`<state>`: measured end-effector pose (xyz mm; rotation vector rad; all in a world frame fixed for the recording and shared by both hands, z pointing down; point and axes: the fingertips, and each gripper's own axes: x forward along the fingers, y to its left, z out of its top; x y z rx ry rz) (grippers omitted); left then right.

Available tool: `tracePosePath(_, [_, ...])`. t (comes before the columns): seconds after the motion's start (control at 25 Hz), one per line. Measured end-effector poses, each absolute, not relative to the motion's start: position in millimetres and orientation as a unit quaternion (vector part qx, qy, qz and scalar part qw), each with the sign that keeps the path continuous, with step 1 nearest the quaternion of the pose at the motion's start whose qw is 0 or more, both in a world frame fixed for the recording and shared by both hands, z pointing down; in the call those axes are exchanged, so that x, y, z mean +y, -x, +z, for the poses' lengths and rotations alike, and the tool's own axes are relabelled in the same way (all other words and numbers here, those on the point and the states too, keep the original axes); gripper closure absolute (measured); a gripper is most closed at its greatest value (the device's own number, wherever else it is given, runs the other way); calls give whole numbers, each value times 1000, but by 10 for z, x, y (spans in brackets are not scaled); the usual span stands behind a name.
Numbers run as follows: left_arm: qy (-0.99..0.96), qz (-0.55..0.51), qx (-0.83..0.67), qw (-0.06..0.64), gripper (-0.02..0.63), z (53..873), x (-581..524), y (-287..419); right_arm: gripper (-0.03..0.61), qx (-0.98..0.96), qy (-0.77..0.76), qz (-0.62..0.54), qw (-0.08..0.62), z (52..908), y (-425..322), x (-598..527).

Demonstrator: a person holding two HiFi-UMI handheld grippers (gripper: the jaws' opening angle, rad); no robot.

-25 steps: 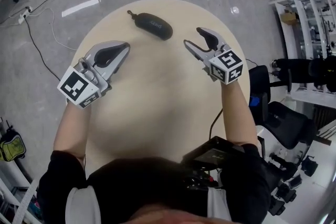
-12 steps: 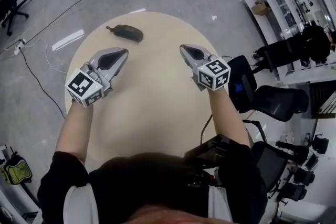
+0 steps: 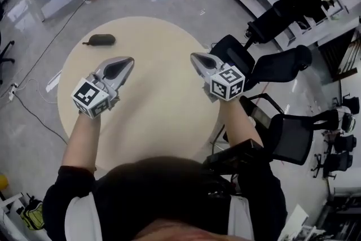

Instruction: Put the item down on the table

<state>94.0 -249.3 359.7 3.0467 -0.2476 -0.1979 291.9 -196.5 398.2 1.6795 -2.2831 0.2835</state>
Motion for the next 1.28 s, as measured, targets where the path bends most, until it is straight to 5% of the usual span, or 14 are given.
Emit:
tracePosePath(0.68, [-982,-60,176,39,618,2862,1593,-2989,566,-623,-769,115,86,3429,-4185,2772])
tracePosePath(1.28, [-918,-24,387,82,618,3182,4321,-3809,566,-442,-888,125,-8,3661,-4272,5756])
